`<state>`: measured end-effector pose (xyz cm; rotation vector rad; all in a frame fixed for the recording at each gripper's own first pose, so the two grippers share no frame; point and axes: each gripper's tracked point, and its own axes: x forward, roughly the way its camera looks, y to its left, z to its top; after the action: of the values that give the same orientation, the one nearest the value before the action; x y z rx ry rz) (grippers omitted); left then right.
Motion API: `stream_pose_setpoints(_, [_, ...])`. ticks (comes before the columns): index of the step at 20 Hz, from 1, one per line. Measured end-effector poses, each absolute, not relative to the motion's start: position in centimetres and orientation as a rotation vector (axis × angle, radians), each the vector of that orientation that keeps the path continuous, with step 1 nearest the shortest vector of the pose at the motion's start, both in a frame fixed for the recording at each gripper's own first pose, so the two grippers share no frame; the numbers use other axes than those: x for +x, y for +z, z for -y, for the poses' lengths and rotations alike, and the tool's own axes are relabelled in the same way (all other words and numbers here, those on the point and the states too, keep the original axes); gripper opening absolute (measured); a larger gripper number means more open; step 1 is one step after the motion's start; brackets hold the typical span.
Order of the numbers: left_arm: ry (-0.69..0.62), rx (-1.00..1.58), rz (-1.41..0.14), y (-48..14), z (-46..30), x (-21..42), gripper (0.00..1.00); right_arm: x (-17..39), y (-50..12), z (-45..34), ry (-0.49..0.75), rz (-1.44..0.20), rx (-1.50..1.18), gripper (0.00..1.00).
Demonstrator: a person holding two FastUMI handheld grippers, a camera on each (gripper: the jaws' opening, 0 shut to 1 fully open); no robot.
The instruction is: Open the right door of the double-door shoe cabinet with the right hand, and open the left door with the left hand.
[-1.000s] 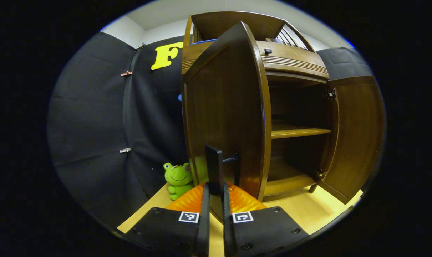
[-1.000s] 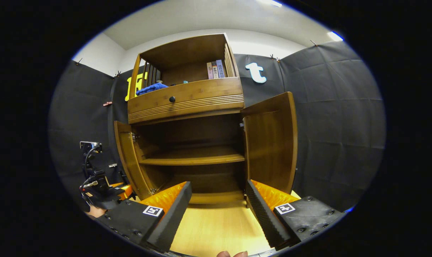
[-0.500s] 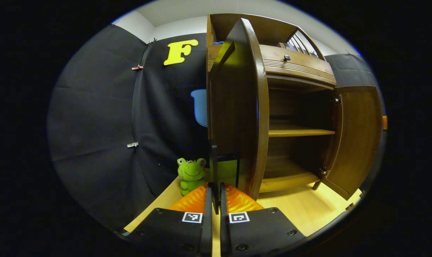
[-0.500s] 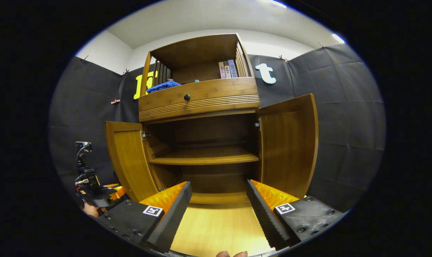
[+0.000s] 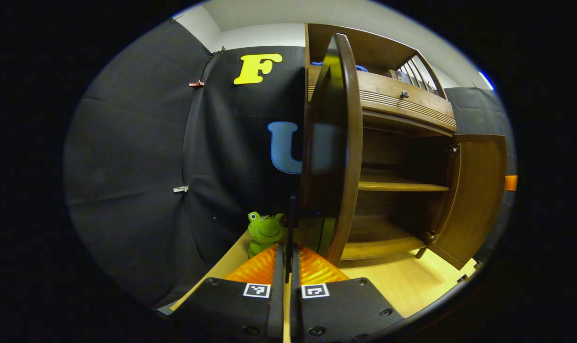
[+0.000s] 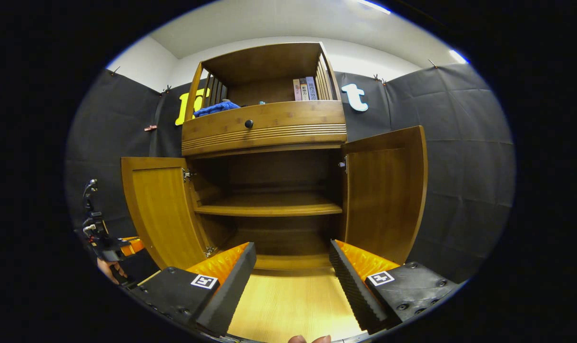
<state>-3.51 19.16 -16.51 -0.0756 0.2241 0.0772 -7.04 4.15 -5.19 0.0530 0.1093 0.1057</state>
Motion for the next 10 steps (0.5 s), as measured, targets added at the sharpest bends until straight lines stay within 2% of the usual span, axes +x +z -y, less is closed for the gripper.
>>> stream_pose_setpoints(7, [0.069, -0.039, -0.217, -16.2, -18.7, -5.1, 0.13, -6.8, -5.2, -3.8, 0.086, -0.101, 0.039, 0.98])
stream_pose_setpoints(10, [0.095, -0.017, -0.213, -15.9, -18.7, -7.0, 0.27, -6.4, -5.3, -3.8, 0.094, -0.107, 0.040, 0.98])
